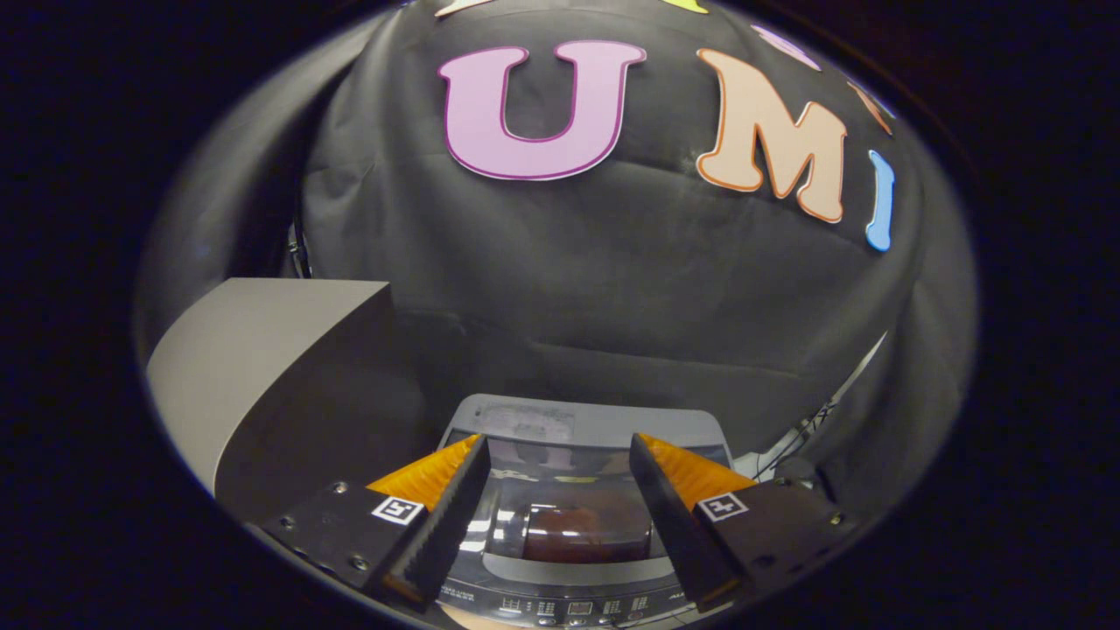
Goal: Put the clothes into the washing machine and then close the washing machine lid.
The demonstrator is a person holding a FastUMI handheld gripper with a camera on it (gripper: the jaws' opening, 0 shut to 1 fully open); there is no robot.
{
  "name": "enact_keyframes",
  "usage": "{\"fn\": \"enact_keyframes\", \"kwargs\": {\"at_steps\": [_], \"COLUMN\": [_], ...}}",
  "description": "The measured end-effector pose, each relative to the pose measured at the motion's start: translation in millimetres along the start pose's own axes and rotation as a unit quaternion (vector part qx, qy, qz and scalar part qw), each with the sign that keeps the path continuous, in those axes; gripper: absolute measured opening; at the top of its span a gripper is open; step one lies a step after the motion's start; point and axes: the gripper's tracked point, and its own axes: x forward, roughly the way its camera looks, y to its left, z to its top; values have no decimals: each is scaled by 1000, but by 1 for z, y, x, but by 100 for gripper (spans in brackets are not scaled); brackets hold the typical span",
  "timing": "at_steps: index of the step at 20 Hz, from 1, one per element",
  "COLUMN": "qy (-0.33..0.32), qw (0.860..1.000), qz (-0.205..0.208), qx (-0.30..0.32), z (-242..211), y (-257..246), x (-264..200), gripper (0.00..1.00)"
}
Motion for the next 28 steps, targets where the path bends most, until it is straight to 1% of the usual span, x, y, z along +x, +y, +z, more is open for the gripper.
{"fn": "enact_keyframes", "kwargs": {"at_steps": [7,12,16,20,24,28], "qy": [-13,-37,-83,-135,-190,-243], "qw": [1000,999,995,989,980,968], "qz": [-3,-4,1,0,2,-6], "qx": [18,36,47,55,64,54], "z": [1,7,17,31,42,53], "y": [-3,-7,-11,-21,-31,-41], "x": [-3,-8,-15,-28,-49,-74], "gripper": [98,98,98,98,97,97]}}
